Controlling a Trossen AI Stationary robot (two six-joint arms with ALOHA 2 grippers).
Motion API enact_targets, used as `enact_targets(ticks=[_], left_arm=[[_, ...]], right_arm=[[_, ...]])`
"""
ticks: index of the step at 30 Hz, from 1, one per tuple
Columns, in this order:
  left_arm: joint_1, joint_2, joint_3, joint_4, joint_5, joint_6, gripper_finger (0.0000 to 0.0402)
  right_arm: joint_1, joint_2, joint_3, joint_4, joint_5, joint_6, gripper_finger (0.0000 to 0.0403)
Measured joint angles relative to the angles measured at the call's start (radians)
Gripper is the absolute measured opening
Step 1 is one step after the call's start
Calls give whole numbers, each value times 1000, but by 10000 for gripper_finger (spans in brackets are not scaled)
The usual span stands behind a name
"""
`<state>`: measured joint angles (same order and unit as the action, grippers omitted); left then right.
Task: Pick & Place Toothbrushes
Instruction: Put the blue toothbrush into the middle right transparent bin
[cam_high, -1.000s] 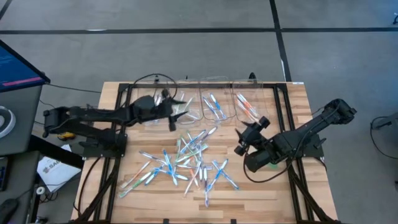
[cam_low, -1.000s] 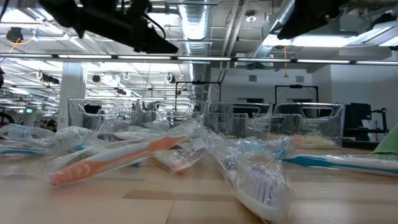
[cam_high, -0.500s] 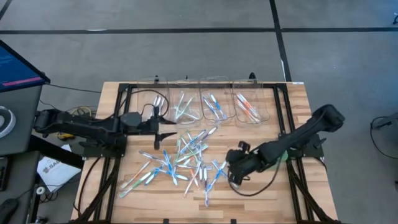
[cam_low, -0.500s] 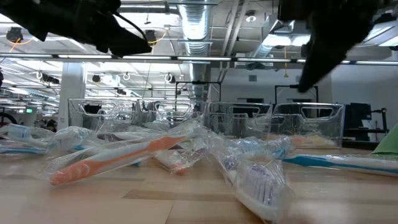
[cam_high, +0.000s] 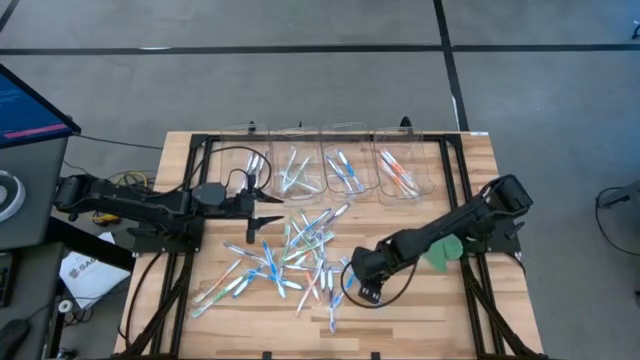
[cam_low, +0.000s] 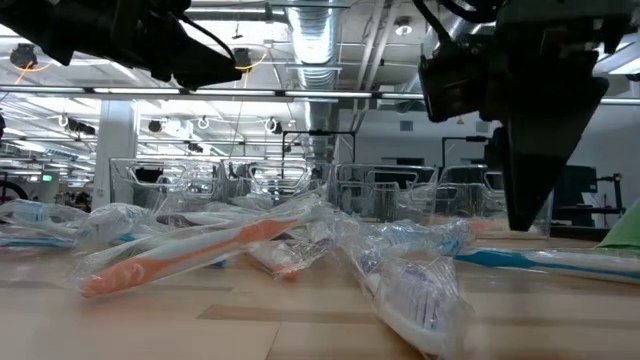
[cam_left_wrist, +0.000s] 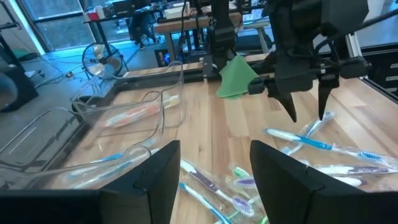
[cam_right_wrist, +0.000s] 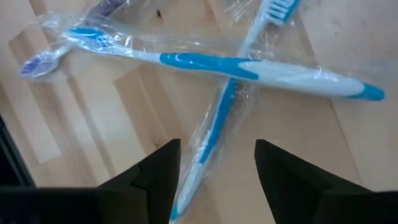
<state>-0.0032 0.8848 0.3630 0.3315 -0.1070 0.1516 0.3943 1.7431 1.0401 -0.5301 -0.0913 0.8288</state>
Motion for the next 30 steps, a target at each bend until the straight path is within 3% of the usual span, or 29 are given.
enact_targets(ticks=[13,22,30], left_arm=[[0,0,0,6,0,0,186],[0,0,0,-2,0,-1,186],[-1,0,0,-2,3,-1,186]], right_arm=[[0,14,0,22,-5,-157,217],[-10,110,3,44,-20,-182,206],[-28,121,10,-96,86,-173,142]])
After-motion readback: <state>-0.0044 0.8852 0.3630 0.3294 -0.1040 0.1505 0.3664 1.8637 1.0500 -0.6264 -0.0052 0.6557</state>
